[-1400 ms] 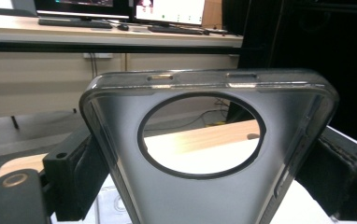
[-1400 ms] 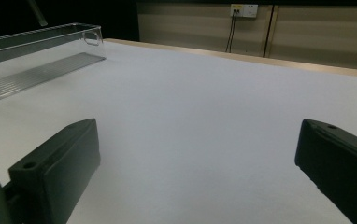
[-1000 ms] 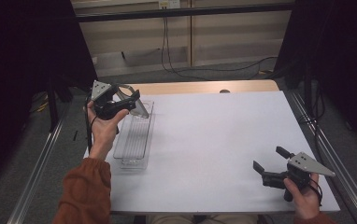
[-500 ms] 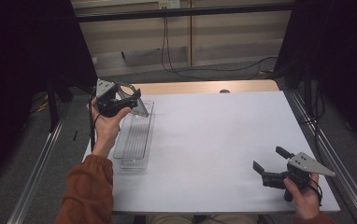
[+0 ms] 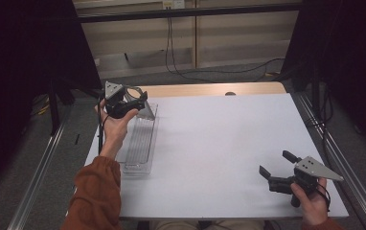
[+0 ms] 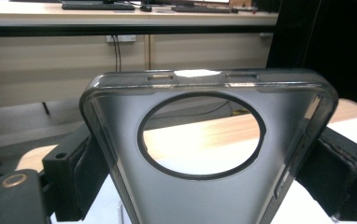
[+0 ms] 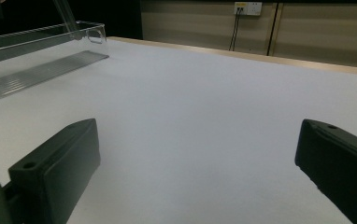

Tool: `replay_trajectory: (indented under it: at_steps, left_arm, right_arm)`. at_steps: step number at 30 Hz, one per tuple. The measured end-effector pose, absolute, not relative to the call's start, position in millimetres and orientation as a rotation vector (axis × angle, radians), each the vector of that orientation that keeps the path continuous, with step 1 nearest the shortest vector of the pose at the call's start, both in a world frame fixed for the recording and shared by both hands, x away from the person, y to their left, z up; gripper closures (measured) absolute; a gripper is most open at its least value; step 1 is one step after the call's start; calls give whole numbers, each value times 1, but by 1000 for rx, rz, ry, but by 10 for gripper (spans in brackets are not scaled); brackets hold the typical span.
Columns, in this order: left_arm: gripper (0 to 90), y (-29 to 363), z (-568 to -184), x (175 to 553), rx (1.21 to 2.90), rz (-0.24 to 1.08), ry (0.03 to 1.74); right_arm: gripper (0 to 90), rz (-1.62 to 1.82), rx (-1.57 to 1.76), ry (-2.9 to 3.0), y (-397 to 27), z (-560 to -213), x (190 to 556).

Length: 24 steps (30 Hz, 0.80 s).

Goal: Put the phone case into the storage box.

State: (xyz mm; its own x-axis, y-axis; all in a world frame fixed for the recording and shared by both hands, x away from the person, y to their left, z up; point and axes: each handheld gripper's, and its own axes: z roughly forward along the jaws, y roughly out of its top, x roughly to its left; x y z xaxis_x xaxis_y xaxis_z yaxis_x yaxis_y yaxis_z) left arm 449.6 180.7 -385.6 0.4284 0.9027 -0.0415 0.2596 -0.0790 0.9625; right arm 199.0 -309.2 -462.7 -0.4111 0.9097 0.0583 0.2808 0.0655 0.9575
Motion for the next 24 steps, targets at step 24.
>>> replay_trajectory:
  at_steps: [24]
  left_arm:
    - [113, 167, -416, 476, 1609, 769, 1091]
  right_arm:
    - [0, 1365, 1183, 1774, -308, -464, 199]
